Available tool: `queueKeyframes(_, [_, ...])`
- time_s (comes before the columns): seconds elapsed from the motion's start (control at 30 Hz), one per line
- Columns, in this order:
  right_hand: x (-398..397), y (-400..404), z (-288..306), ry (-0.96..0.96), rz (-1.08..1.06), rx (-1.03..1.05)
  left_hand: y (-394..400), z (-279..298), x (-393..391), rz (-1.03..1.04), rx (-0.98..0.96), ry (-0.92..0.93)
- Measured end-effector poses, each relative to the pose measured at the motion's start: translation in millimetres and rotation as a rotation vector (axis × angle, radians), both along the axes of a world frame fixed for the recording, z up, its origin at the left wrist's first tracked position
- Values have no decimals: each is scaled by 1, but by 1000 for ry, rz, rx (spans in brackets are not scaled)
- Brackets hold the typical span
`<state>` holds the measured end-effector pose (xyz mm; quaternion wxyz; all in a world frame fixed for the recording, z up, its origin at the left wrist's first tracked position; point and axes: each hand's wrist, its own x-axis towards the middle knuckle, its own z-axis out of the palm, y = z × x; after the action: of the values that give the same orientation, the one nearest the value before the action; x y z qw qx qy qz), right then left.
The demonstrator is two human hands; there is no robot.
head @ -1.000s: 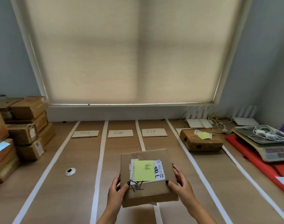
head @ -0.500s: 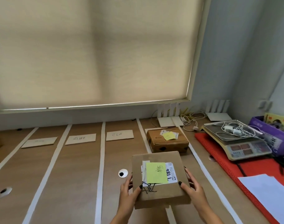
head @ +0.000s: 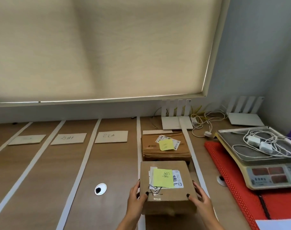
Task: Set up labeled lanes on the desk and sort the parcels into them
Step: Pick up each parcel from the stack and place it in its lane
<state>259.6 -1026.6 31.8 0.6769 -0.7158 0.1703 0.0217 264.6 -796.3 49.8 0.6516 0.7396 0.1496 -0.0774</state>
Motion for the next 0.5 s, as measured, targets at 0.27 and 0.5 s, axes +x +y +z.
queueKeyframes(0.27, [47,-9,-21,27,22,36,-14,-30,45,38,-26,55])
queueKeyframes(0.5, [62,-7,-25,2,36,29,-13,-36,57,58,-45,52])
